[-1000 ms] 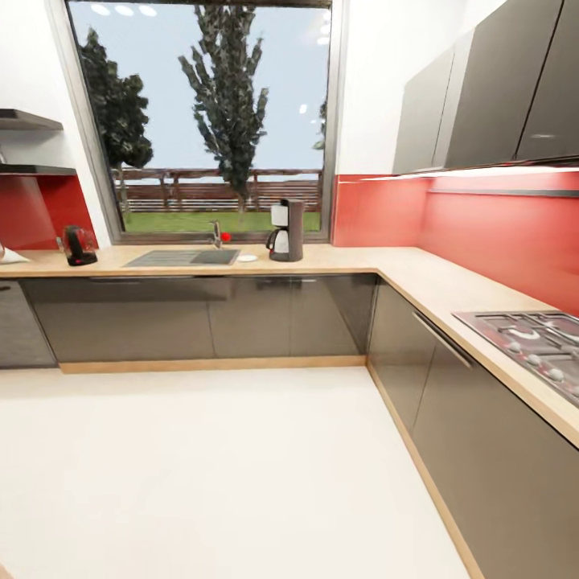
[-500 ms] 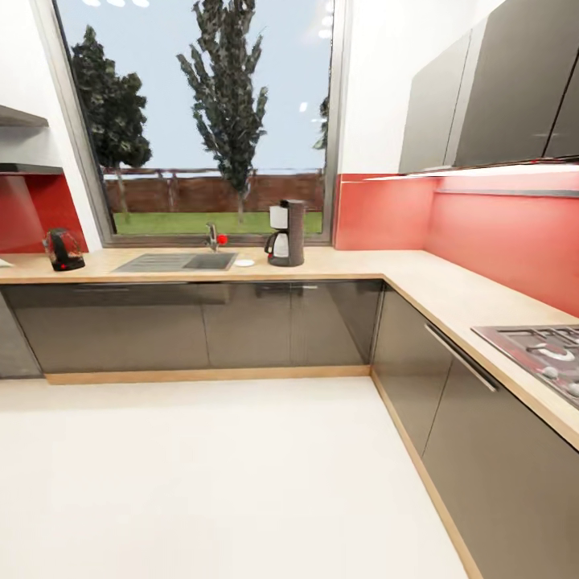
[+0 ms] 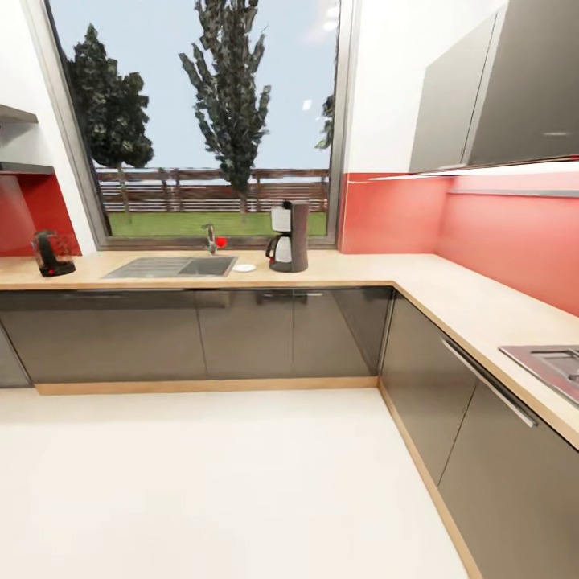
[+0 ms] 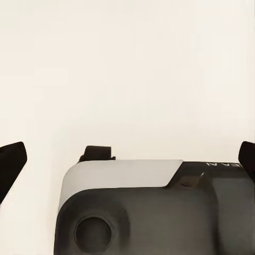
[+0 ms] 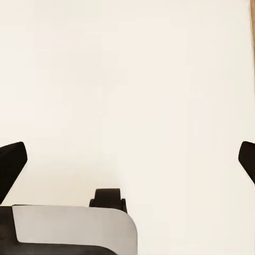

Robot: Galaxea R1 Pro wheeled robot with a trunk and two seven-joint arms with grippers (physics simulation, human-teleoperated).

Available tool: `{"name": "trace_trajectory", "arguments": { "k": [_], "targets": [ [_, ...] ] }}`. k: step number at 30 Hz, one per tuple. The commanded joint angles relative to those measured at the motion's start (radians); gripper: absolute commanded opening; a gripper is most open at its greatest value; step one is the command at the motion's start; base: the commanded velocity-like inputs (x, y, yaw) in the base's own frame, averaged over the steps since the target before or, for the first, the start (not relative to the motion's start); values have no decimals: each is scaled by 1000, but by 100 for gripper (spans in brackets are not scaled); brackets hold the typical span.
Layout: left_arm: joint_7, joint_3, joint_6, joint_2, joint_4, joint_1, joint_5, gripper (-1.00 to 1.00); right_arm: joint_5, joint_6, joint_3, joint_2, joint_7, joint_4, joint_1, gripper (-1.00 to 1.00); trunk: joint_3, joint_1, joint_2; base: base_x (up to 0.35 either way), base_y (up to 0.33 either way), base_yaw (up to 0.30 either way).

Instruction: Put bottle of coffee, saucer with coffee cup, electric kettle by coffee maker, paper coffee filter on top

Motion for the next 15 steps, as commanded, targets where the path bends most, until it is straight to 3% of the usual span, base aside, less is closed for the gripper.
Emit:
{"name": "trace_trajectory", "arguments": {
  "k": [1,15],
  "targets": [
    [0,5,-1,-1,-1,0,1,100,0,-3,0,0,0,1,-1,100,-1,1,0,327,0,83],
    [0,5,-1,-1,-1,0,1,100,0,-3,0,0,0,1,-1,100,-1,1,0,327,0,113]
  ]
}}
